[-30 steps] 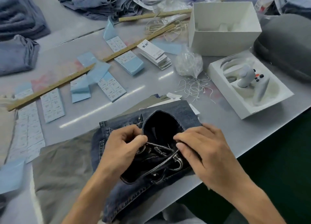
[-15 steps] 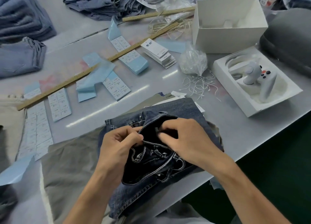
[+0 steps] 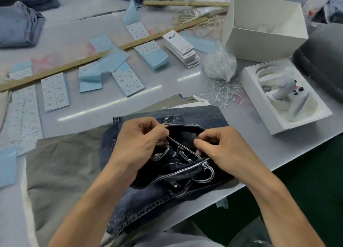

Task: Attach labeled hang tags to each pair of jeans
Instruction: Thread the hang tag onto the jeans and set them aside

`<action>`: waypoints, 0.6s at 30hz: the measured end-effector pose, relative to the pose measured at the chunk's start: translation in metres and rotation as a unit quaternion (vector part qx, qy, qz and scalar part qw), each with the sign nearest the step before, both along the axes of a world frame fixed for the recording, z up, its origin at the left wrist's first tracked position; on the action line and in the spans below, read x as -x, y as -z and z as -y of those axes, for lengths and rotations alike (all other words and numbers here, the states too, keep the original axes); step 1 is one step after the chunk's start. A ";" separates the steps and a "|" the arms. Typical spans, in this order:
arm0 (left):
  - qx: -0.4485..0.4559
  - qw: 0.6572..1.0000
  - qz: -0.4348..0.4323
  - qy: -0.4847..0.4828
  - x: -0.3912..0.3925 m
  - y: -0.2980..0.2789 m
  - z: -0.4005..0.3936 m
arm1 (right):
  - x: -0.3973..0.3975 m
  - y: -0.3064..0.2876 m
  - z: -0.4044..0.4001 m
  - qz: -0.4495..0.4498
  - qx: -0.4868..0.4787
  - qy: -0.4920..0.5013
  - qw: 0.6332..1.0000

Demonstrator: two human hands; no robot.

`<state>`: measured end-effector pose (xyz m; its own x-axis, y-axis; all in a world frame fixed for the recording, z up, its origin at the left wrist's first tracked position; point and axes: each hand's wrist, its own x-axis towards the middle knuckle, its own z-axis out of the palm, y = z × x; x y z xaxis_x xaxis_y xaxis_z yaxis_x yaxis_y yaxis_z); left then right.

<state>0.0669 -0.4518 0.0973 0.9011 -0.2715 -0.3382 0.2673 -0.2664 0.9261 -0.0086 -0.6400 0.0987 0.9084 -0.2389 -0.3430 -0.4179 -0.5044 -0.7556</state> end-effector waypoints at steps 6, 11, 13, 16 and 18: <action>-0.015 0.999 0.007 0.037 -0.003 0.013 0.000 | -0.017 0.001 0.014 -0.102 0.008 -0.031 0.994; 0.020 0.999 -0.003 0.033 -0.001 0.021 0.000 | -0.015 0.003 0.023 -0.101 -0.049 -0.066 0.991; 0.033 0.999 -0.007 0.032 -0.001 0.022 0.000 | -0.012 0.006 0.021 -0.083 -0.053 -0.074 0.992; 0.040 0.998 -0.017 0.035 -0.002 0.025 0.001 | -0.009 0.009 0.017 -0.058 -0.035 -0.083 0.994; 0.046 0.998 -0.021 0.035 -0.002 0.026 0.001 | -0.008 0.009 0.017 -0.054 -0.036 -0.075 0.995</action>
